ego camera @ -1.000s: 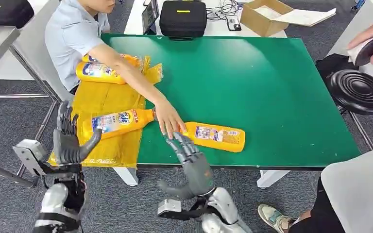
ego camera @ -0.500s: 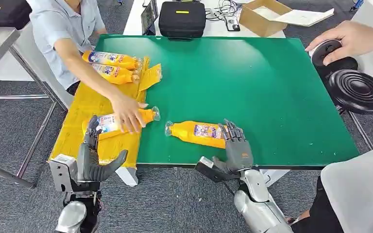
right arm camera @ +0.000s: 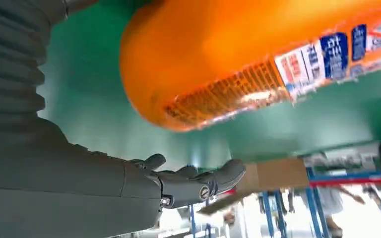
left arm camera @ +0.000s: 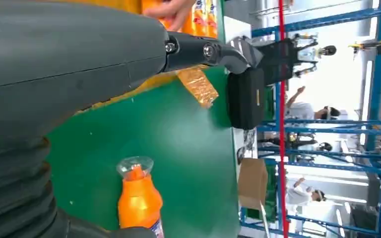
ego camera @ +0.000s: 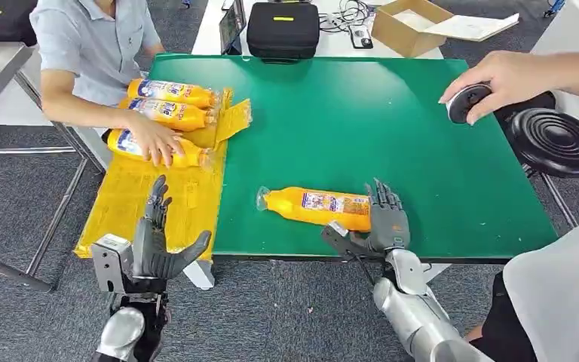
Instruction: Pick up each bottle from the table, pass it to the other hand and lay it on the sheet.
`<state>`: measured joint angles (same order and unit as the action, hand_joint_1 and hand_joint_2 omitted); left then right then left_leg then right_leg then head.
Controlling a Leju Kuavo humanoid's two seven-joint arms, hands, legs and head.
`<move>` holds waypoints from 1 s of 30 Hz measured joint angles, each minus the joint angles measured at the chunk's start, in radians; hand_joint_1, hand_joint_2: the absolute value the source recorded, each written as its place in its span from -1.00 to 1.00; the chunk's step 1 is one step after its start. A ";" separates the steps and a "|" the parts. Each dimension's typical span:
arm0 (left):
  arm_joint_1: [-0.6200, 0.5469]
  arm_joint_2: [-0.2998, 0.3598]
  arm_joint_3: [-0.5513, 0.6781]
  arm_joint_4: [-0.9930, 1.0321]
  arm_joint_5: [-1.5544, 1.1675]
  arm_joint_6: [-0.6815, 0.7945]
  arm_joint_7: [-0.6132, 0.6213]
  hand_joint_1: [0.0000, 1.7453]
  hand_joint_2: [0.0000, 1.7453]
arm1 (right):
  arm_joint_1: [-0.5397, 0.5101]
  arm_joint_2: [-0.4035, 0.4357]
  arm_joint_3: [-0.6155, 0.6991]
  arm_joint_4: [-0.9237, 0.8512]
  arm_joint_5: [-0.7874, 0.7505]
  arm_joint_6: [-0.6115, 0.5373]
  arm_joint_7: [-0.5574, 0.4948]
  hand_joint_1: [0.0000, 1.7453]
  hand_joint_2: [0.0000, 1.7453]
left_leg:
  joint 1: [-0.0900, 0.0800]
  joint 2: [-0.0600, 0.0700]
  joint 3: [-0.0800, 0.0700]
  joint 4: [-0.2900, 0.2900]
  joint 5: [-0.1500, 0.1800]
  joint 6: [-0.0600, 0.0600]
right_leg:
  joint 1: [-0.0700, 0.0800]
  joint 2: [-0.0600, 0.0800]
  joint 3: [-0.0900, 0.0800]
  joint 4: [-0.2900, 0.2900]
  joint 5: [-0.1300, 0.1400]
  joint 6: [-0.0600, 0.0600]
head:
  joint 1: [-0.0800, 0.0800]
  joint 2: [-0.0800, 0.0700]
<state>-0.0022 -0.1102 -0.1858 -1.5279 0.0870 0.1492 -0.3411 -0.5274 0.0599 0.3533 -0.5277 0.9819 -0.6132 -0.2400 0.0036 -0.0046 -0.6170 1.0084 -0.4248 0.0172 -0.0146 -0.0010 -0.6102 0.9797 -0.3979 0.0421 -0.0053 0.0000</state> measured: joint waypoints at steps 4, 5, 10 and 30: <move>-0.049 -0.010 -0.016 0.048 0.016 -0.008 0.009 -1.00 1.00 | -0.051 0.017 0.000 0.049 0.041 0.038 0.063 -1.00 1.00 | 0.000 0.000 0.000 0.000 0.001 0.000 | 0.000 0.000 0.000 0.000 0.000 0.000 | 0.000 0.000; -0.058 -0.012 -0.021 0.058 0.016 -0.011 0.010 -1.00 1.00 | -0.062 0.019 0.000 0.059 0.047 0.041 0.071 -1.00 1.00 | 0.000 0.000 0.000 0.000 0.001 -0.001 | 0.000 0.000 0.000 0.000 0.000 0.000 | 0.000 0.000; -0.079 -0.017 -0.032 0.087 0.016 -0.015 0.012 -1.00 1.00 | -0.091 0.024 0.000 0.089 0.053 0.048 0.080 -1.00 1.00 | 0.000 0.000 0.000 0.000 0.001 -0.001 | 0.000 0.000 0.000 0.000 0.000 0.000 | 0.000 0.000; -0.177 -0.026 -0.054 0.219 0.091 -0.055 0.031 -1.00 1.00 | -0.132 0.039 -0.028 0.152 -0.011 0.244 -0.025 1.00 1.00 | 0.000 0.001 0.000 0.000 0.001 -0.001 | 0.000 0.000 0.000 0.000 0.000 0.000 | 0.000 0.000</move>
<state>-0.1790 -0.1362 -0.2399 -1.3089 0.1781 0.0946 -0.3098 -0.6589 0.0984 0.3250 -0.3758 0.9704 -0.3690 -0.2648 0.0038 -0.0041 -0.6167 1.0085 -0.4242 0.0167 -0.0144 -0.0009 -0.6102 0.9798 -0.3978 0.0422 -0.0057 0.0000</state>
